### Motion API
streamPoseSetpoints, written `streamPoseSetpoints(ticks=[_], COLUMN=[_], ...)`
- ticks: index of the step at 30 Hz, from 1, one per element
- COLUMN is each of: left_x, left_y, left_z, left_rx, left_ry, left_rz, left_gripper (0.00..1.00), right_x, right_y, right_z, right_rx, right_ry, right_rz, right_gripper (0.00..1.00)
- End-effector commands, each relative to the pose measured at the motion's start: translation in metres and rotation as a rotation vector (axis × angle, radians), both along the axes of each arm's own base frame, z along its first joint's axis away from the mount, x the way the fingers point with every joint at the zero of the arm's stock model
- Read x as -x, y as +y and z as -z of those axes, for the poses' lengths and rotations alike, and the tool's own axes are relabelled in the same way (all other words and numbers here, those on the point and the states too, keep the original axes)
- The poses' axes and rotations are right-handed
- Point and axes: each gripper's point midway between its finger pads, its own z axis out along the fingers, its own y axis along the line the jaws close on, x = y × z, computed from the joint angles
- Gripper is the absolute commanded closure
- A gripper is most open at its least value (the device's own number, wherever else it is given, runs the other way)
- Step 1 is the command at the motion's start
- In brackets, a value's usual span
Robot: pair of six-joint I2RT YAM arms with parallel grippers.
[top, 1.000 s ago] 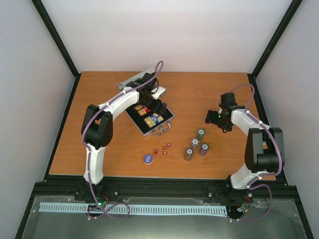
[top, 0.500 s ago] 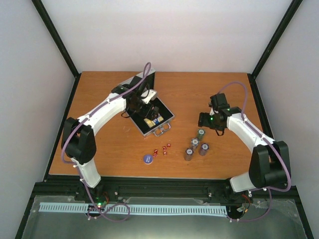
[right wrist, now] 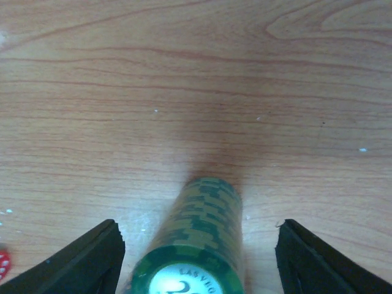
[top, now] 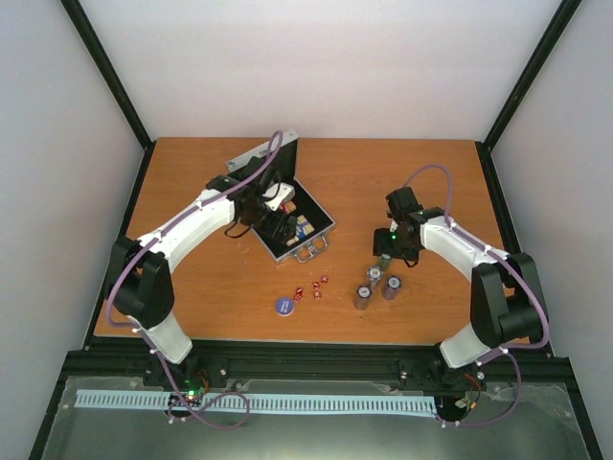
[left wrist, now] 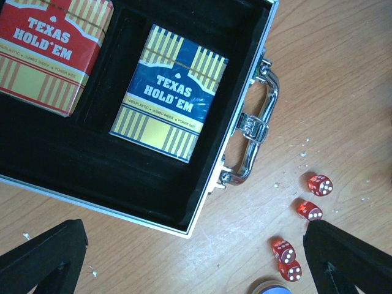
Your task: Pack up texas hold em set
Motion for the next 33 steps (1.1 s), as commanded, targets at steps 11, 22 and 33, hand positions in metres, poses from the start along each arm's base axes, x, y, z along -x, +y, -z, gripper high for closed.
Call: streamPoseSetpoints(ticks=[11, 22, 33], left_x=[0.007, 0.014, 0.049], left_y=[0.009, 0.014, 0.026], left_z=[-0.006, -0.016, -0.027], left_rx=[-0.015, -0.012, 0.023], left_ry=[-0.012, -0.034, -0.019], left_rz=[0.001, -0.003, -0.001], left_gripper=[0.00, 0.00, 0.00], right_x=[0.009, -0.077, -0.147], right_y=[-0.007, 0.047, 0.157], right_z=[0.024, -0.090, -0.095], right_rx=[0.053, -0.230, -0.570], right_ry=[0.069, -0.296, -0.350], right_rz=[0.045, 0.010, -0.067], right_gripper=[0.96, 0.97, 0.97])
